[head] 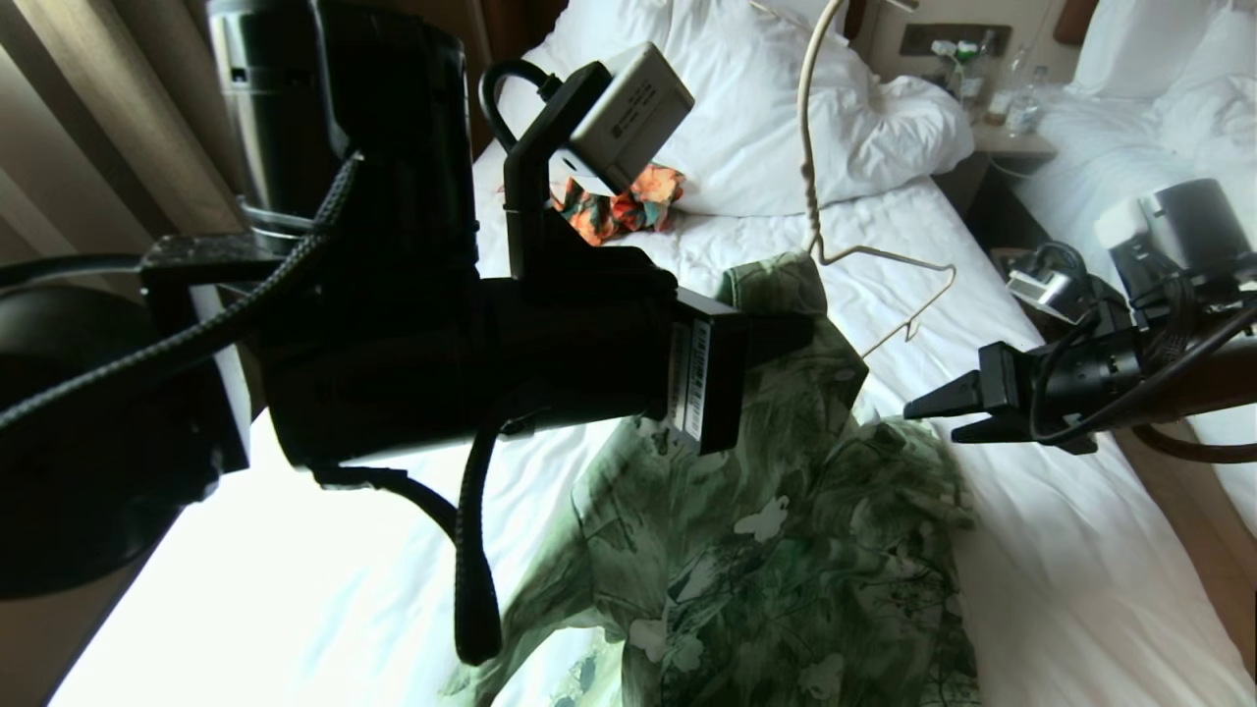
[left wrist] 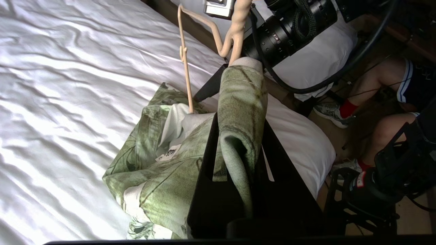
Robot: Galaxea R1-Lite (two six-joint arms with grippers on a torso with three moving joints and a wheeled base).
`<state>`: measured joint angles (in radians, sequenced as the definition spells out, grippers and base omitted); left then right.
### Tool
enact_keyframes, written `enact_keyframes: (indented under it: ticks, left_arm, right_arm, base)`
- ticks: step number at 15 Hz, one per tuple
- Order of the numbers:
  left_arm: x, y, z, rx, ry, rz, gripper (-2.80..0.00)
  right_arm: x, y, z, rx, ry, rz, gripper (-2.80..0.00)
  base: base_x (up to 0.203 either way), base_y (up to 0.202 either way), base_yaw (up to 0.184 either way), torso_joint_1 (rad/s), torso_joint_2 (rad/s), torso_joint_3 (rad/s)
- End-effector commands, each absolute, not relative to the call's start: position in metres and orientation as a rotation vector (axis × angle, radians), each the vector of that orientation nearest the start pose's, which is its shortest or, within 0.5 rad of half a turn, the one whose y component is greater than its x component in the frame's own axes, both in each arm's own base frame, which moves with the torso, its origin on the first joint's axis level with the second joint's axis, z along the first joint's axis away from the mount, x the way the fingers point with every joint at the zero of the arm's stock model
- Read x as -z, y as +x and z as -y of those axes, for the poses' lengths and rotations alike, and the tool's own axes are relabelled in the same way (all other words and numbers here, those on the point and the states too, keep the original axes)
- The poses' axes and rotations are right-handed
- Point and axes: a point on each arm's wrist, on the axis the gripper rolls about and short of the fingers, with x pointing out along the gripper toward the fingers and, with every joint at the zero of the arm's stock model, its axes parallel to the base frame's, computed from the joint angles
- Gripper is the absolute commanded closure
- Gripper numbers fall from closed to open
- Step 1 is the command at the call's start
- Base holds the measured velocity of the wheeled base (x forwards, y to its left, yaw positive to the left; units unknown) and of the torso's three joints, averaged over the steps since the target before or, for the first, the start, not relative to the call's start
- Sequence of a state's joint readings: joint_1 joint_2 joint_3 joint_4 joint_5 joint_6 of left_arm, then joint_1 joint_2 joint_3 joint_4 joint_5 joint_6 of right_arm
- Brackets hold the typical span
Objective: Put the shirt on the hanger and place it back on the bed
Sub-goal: Hook the other side of the shirt onto the hanger
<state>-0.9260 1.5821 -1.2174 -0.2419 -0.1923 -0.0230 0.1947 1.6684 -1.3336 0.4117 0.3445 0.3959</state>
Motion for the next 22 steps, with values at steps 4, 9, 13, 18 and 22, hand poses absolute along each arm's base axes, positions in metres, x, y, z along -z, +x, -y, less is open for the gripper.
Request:
enact_keyframes:
  ticks: [4, 9, 13, 18, 22]
  left_arm:
    - [-0.296, 0.173, 0.239, 1.120, 0.025, -0.131, 0.00]
    - [-0.297, 0.173, 0.239, 1.112, 0.024, -0.127, 0.00]
    - [-0.297, 0.173, 0.239, 1.112, 0.024, -0.127, 0.00]
    - [-0.297, 0.173, 0.239, 1.112, 0.024, -0.126, 0.00]
    - [-0.299, 0.172, 0.238, 1.113, 0.021, -0.120, 0.00]
  right_arm:
    - [-0.234, 0.303, -0.076, -0.364, 0.472, -0.822, -2.80]
    - [-0.224, 0.313, -0.096, -0.383, 0.442, -0.817, -2.80]
    - [-0.228, 0.318, -0.103, -0.406, 0.437, -0.793, -2.80]
    - [-0.222, 0.319, -0.112, -0.419, 0.438, -0.818, 0.00]
    - [-0.219, 0.320, -0.114, -0.422, 0.437, -0.827, 0.00]
  base:
    - [0.000, 0.000, 0.000, 0.000, 0.00, 0.000]
    - [0.000, 0.000, 0.000, 0.000, 0.00, 0.000]
    - [0.000, 0.000, 0.000, 0.000, 0.00, 0.000]
    - [0.000, 0.000, 0.000, 0.000, 0.00, 0.000]
    - [0.000, 0.000, 0.000, 0.000, 0.00, 0.000]
